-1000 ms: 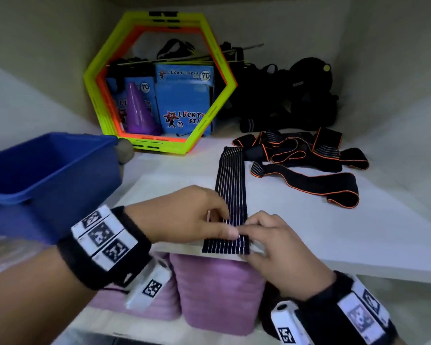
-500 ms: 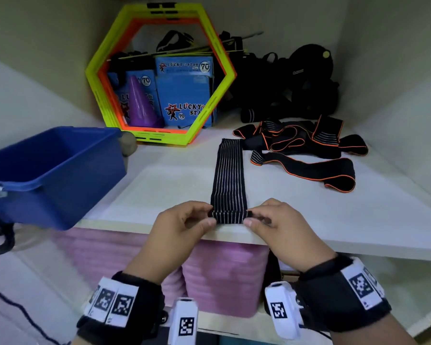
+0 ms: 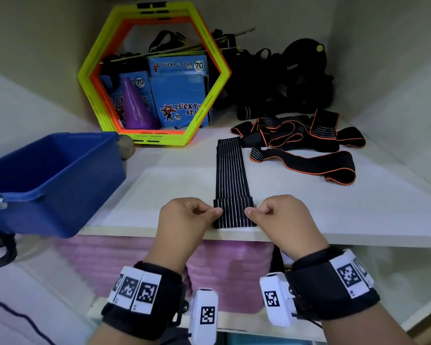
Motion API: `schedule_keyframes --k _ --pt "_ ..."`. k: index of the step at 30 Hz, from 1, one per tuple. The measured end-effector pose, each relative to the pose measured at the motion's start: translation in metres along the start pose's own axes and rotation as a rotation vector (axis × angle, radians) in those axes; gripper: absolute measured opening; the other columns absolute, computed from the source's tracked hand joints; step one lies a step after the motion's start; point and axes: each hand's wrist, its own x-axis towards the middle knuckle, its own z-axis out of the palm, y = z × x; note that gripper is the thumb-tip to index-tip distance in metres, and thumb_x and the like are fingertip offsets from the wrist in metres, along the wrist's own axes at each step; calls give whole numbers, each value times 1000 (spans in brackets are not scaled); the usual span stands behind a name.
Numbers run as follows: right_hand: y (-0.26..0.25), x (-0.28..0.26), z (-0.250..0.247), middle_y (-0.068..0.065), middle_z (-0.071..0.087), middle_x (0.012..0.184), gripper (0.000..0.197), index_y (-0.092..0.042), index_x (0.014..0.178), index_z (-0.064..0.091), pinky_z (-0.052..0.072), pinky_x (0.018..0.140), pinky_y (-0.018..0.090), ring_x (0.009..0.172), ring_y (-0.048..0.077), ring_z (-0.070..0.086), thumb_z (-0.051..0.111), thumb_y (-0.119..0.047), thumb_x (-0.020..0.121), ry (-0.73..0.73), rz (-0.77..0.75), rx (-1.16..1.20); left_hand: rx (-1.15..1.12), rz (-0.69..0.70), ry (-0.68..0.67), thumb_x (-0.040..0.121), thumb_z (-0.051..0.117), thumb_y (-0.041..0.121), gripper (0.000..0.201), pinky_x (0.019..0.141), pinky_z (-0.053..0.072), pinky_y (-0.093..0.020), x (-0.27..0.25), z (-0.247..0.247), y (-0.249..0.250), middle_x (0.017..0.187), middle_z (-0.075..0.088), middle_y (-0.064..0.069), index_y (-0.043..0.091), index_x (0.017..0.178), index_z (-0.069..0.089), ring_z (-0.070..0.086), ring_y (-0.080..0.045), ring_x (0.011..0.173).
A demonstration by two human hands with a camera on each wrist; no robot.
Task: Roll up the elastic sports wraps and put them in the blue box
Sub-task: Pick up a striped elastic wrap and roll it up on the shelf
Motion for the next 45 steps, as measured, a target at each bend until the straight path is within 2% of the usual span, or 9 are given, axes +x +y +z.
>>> schedule_keyframes --k 5,9,13,16,21,25,33,39,45 --pt "0 -4 1 -11 59 92 21 -30 98 64 45 77 27 82 3 55 73 -41 83 25 -42 -13 68 111 -42 80 83 30 15 64 44 -8 2 -1 -6 78 68 7 32 93 75 62 2 69" --pt "5 -5 4 -9 58 104 28 -32 112 72 47 91 31 101 12 58 66 -46 88 12 -135 -76 211 321 -115 89 72 36 14 77 50 -22 2 -4 -12 94 65 12 29 98 80 63 1 82" --pt "9 -5 -2 -10 53 112 62 -28 129 64 41 99 25 112 10 50 72 -61 77 -141 -176 -165 281 357 -242 65 78 66 64 91 50 -24 5 -12 -15 110 63 21 23 112 77 62 -4 104" --pt "11 -2 -9 -12 51 114 65 -28 133 62 41 102 25 110 7 50 79 -51 75 -210 -181 -146 294 359 -251 63 91 42 56 97 50 -27 8 -14 -19 115 65 23 25 115 77 60 -2 109" --pt "12 -1 -10 -11 57 101 22 -27 95 74 39 79 16 85 -3 53 68 -47 87 -175 -203 -31 121 301 -267 83 80 34 11 76 51 -22 8 -19 -16 92 69 10 23 81 77 66 -5 83" --pt "12 1 -2 -8 58 96 23 -20 75 69 45 80 22 84 1 57 68 -37 90 -81 -148 -43 175 232 -237 93 67 41 26 71 48 -22 10 -16 -12 84 63 5 30 69 70 62 -6 74" --pt "8 3 -1 -4 63 82 47 -22 45 50 45 76 26 80 5 61 78 -32 82 23 -79 4 219 71 -180 87 70 49 65 52 32 -31 16 -5 -4 56 41 -18 -5 59 50 35 -17 50" --pt "7 -3 -1 -10 57 102 25 -33 109 67 37 72 7 75 -11 51 74 -35 85 23 -115 -17 137 189 -90 82 80 38 15 64 44 -18 9 -3 -5 77 63 8 30 91 72 56 -2 65" --pt "8 -7 -3 -10 57 112 53 -29 123 67 47 95 26 105 5 57 73 -57 79 -79 -149 -82 200 277 -194 82 70 58 42 84 51 -26 5 -9 -13 95 59 10 29 110 76 62 -4 86"
